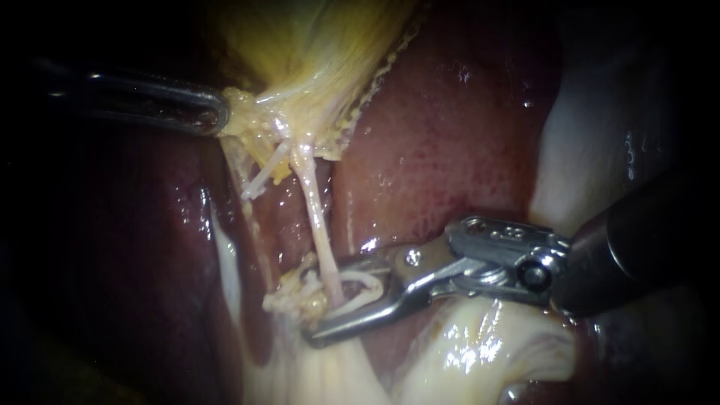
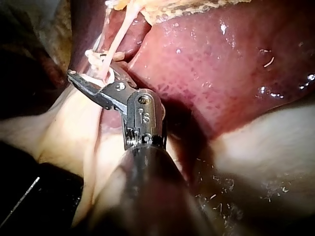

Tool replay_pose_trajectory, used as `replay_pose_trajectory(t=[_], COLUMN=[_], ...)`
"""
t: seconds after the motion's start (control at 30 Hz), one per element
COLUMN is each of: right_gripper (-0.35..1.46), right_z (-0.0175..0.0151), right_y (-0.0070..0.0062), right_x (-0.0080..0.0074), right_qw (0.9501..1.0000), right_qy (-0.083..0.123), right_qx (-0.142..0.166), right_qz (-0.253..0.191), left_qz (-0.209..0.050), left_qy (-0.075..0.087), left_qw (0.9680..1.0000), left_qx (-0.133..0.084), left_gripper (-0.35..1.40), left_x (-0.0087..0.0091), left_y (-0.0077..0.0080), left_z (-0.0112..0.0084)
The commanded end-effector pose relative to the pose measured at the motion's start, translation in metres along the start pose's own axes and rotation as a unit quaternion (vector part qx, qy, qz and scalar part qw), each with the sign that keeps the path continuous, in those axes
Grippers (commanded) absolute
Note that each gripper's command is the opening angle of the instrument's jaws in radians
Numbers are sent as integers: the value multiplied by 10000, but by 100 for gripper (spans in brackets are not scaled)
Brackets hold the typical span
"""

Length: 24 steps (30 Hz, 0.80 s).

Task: Clipping first clip right tube

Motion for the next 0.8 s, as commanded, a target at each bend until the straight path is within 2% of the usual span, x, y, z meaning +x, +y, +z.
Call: replay_pose_trajectory(t=[0.03, 0.2, 0.33, 0.47, 0.53, 0.57, 0.8], right_gripper=[45, 41, 29, -1, -30, -35, -35], right_z=[1, 6, 9, 8, 7, 6, 3], right_y=[-1, -3, -1, -2, -2, -2, 3], right_x=[-1, -5, -4, -3, -3, -3, 0], right_qw=[10000, 9999, 9996, 9982, 9975, 9972, 9969], right_qy=[-16, -45, -52, -78, -89, -90, -89], right_qx=[2, 6, -4, -9, -9, -10, -5], right_qz=[13, 142, 260, 587, 706, 737, 776], left_qz=[-1, -1, -1, -1, 0, 0, 0], left_qy=[0, 0, -1, -1, -1, -1, -1], left_qw=[10000, 10000, 10000, 10000, 10000, 10000, 10000], left_qx=[-1, -1, -4, -5, -5, -5, -5], left_gripper=[-35, -35, -35, -35, -35, -35, -35], left_x=[0, 0, 0, 0, 0, 0, 0], left_y=[0, 0, 0, 0, 0, 0, 0], left_z=[0, 0, 1, 1, 1, 1, 1])
